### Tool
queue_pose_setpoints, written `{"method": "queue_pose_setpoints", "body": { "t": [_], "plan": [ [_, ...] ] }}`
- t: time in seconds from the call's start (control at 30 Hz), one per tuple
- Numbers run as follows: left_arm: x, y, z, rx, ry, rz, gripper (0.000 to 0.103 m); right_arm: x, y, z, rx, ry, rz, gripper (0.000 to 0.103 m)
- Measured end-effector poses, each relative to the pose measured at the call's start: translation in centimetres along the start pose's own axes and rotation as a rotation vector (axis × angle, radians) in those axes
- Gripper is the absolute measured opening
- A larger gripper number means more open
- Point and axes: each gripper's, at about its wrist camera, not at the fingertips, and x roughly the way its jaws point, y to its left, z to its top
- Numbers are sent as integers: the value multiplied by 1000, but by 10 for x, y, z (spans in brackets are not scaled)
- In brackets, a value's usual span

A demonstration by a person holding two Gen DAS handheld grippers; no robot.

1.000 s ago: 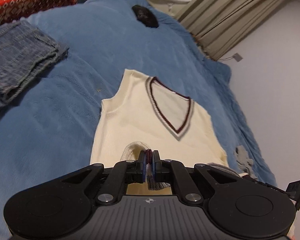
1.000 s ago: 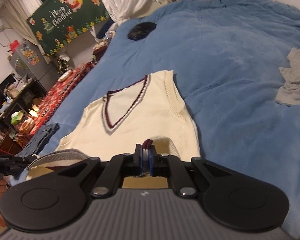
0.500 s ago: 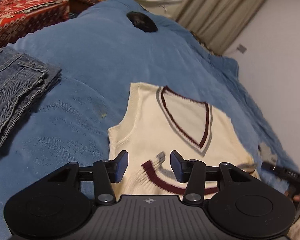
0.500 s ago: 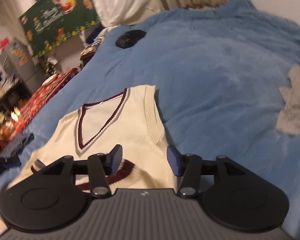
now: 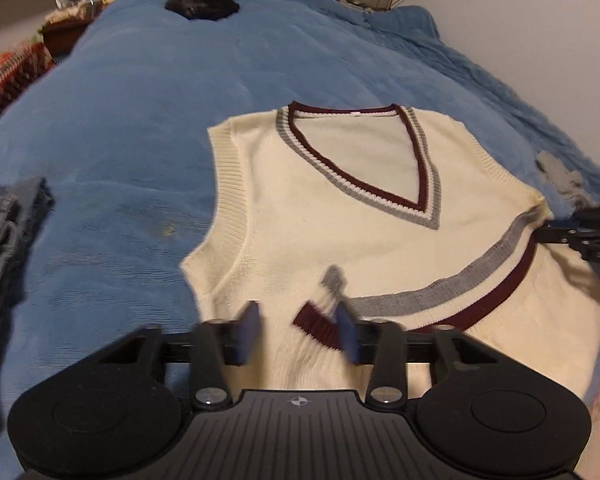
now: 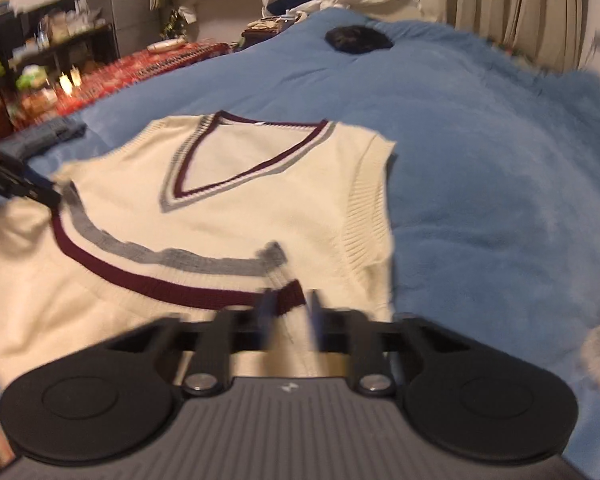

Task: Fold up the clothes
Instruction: 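Lift the hem with both grippers and fold it up toward the V-neck collar, then open both grippers and release the folded hem on the vest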

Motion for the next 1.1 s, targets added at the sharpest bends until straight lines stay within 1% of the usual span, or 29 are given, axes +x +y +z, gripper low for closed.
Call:
{"method": "queue_pose_setpoints", "body": {
  "t": [0.03, 0.1, 0.17, 0.23, 0.27, 0.3, 0.4, 0.43, 0.47, 0.5, 0.53, 0.57, 0.63, 0.7, 0.73, 0.77, 0.83, 0.93, 1.0, 1.1],
  "plan": [
    [-2, 1, -1, -15, -6, -19, 6, -3, -1, 0, 24, -13, 7, 8],
    [-11, 1, -3, -39, -49, 2, 6, -9, -6, 1, 89, -41, 8, 7],
    [-22, 5, -6, -96, -104, 21, 6, -13, -16, 3, 178, -63, -3, 7],
    [-27, 11, -6, -139, -149, 36, 7, -8, -24, 6, 222, -63, -31, 7],
    [-27, 14, -6, -160, -160, 41, 7, -2, -27, 7, 227, -44, -42, 7],
    [-22, 15, -5, -168, -146, 44, 7, 6, -28, 7, 229, -20, -50, 7],
    [-3, 10, -6, -126, -91, 84, 7, 30, -27, 9, 204, 44, -90, 7],
    [2, 8, -7, -109, -77, 101, 8, 34, -25, 10, 194, 48, -100, 7],
    [6, 7, -8, -98, -67, 114, 11, 36, -24, 10, 186, 49, -110, 7],
    [5, 9, -9, -106, -64, 112, 12, 37, -23, 11, 179, 49, -118, 9],
    [2, 12, -8, -124, -66, 103, 15, 35, -22, 11, 177, 43, -125, 13],
    [-5, 15, -9, -147, -73, 93, 22, 29, -21, 10, 181, 31, -132, 19],
    [-23, 20, -11, -182, -93, 75, 31, 13, -21, 9, 190, -3, -148, 22],
    [-42, 25, -15, -216, -112, 57, 32, -7, -21, 6, 206, -34, -159, 24],
    [-53, 27, -20, -233, -120, 48, 34, -19, -20, 2, 216, -52, -161, 30],
    [-63, 27, -26, -251, -125, 40, 36, -32, -19, -3, 229, -66, -158, 34],
    [-79, 23, -41, -270, -125, 24, 36, -57, -16, -16, 259, -83, -149, 35],
    [-98, 11, -68, -286, -110, -2, 36, -86, -12, -46, 318, -89, -143, 40],
    [-107, 5, -88, -314, -107, -9, 37, -103, -9, -67, 361, -90, -141, 41],
    [-117, 3, -116, -390, -129, -33, 37, -126, -7, -101, 440, -111, -128, 42]
  ]
}}
